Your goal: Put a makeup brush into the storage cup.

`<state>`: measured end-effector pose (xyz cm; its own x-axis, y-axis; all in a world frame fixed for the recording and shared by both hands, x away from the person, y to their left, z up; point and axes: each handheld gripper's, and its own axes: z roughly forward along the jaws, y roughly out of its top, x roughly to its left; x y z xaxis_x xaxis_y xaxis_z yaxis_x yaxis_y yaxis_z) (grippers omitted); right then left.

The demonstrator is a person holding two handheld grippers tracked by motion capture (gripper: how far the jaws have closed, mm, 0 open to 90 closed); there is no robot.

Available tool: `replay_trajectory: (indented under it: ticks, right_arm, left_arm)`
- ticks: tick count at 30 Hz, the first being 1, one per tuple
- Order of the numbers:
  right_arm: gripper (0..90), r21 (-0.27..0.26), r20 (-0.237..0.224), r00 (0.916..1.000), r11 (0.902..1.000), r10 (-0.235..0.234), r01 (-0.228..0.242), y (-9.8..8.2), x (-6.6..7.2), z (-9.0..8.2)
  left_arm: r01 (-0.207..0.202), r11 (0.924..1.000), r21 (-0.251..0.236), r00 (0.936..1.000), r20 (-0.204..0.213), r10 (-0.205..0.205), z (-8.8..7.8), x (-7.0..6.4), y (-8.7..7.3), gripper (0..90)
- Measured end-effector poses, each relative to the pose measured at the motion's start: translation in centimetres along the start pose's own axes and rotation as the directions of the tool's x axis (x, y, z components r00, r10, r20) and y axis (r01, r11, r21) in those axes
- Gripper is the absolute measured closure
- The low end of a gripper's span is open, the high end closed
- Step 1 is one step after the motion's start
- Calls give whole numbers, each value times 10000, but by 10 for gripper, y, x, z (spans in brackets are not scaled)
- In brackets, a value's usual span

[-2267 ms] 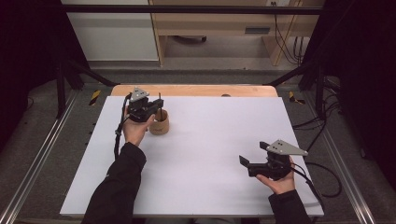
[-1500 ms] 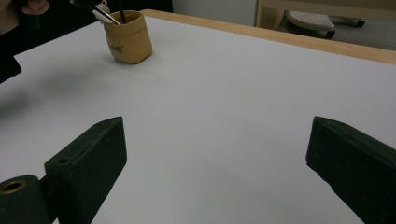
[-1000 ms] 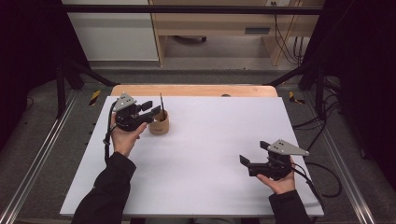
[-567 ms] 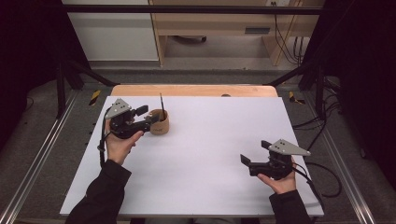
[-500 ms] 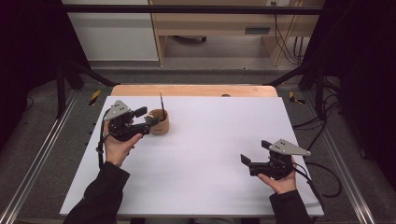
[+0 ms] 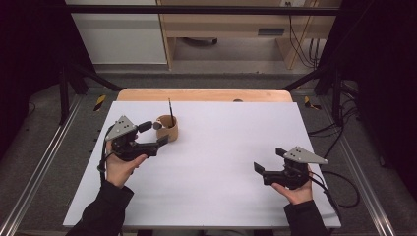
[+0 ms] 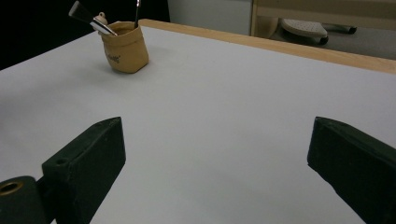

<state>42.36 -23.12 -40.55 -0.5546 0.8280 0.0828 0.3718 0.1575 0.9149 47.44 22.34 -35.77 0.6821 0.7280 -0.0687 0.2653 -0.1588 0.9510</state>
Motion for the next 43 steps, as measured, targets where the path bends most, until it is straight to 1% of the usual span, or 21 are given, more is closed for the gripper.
replay_trajectory:
  ticks: [3, 7, 8, 14, 18, 19, 20, 21, 25, 26, 28, 31, 33, 34, 35, 36, 39, 43]
  right_arm:
    - [49, 7, 18, 10000, 10000, 18, -18, 0, 0, -1]
    - [50, -27, 25, 10000, 10000, 15, -15, 0, 0, -1]
    - [50, -30, 30, 10000, 10000, 4, -4, 1, -1, -1]
    - [51, -26, 16, 10000, 10000, -8, 8, 1, -1, -2]
    - [51, -34, 15, 10000, 10000, -24, 24, 1, -1, -2]
    - [51, -37, 24, 10000, 10000, -2, 2, 1, -1, -1]
    - [51, -34, 19, 10000, 10000, -10, 10, 0, -1, -1]
    - [51, -31, 22, 10000, 10000, -18, 18, 0, 0, -1]
    - [50, -20, 15, 10000, 10000, -43, 43, 0, 0, -1]
    - [50, -20, 15, 10000, 10000, -43, 43, 0, 0, -1]
    - [50, -20, 23, 10000, 10000, -25, 25, 0, 0, -1]
    - [50, -23, 10, 10000, 10000, -19, 19, 0, 0, -1]
    - [50, -28, -3, 10000, 10000, -31, 31, 0, 0, -2]
    - [50, -37, -10, 10000, 10000, -46, 46, 0, 0, -2]
    - [50, -33, -8, 10000, 10000, -46, 46, 0, 0, -2]
    - [50, -30, -9, 10000, 10000, -45, 45, 0, 0, -2]
    - [50, -18, -36, 10000, 10000, -77, 77, -1, 1, -3]
    - [50, 38, -31, 10000, 10000, -70, 70, -2, 1, -2]
  left_arm:
    - [-79, 9999, 90, 10000, -47, 79, -3, -1, -5, 153]
    - [-12, 9999, 105, 10000, -35, 12, -8, -2, -9, 131]
    - [57, 10000, 49, 10000, -74, -56, -11, -3, -13, 127]
    - [103, 9998, 151, 9998, -180, -100, -19, -4, -25, 107]
    - [180, 9995, 262, 9995, -265, -173, -23, -1, -36, 97]
    - [180, 9995, 262, 9995, -265, -173, -23, -1, -36, 96]
    - [272, 9989, 374, 9992, -307, -261, -24, 0, -43, 94]
    - [228, 9987, 458, 9991, -376, -210, -25, 0, -45, 90]
    - [368, 9981, 500, 9985, -433, -346, -28, 2, -54, 85]
    - [368, 9981, 500, 9985, -433, -346, -28, 2, -54, 85]
    - [380, 9974, 620, 9979, -539, -346, -29, 2, -59, 83]
    - [433, 9971, 631, 9976, -568, -397, -30, 3, -63, 82]
    - [405, 9965, 730, 9969, -696, -355, -32, 5, -68, 79]
    - [405, 9965, 730, 9969, -696, -355, -32, 5, -68, 79]
    - [389, 9961, 795, 9959, -842, -322, -35, 7, -73, 79]
    - [493, 9957, 784, 9951, -894, -422, -35, 8, -75, 80]
    - [554, 9952, 812, 9943, -958, -475, -37, 10, -78, 79]
    - [495, 9948, 895, 9944, -980, -406, -37, 12, -81, 78]
